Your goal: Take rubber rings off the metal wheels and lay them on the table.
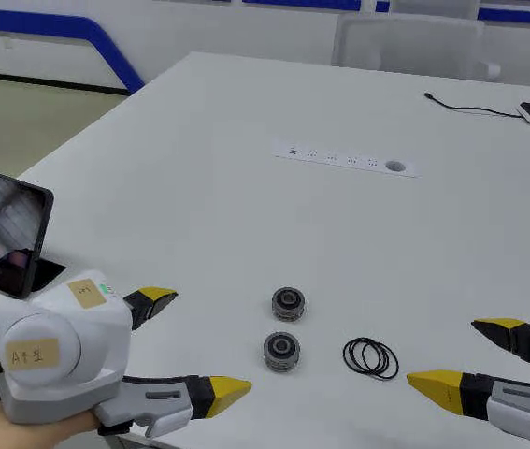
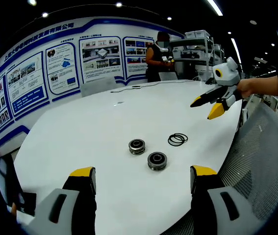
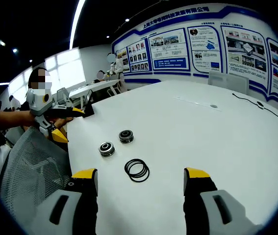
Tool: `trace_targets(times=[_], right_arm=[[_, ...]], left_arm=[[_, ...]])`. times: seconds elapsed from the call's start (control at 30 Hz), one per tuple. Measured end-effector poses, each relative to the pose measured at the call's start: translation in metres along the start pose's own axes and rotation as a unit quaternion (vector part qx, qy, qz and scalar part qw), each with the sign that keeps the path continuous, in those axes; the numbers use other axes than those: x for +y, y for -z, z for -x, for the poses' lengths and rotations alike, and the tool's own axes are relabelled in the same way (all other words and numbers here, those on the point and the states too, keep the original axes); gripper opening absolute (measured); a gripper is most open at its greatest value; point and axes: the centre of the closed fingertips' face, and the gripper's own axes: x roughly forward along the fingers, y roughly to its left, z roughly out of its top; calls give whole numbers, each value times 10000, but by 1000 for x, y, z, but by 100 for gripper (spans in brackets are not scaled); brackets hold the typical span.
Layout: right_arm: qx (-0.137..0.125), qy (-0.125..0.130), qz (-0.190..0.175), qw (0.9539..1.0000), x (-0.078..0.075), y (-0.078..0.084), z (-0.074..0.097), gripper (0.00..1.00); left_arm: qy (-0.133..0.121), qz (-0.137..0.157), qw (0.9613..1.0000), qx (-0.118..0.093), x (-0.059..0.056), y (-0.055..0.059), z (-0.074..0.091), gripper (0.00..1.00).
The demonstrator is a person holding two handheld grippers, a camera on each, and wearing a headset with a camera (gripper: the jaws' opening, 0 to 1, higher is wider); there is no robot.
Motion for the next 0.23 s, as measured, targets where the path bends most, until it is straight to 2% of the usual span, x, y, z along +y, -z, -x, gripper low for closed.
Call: trace_targets(times=[0.23], right_arm=[[6,26,-11,10000,-3,2,2,73]], left_arm=[[-29,-58,10000,-46,1,-6,-1,81]])
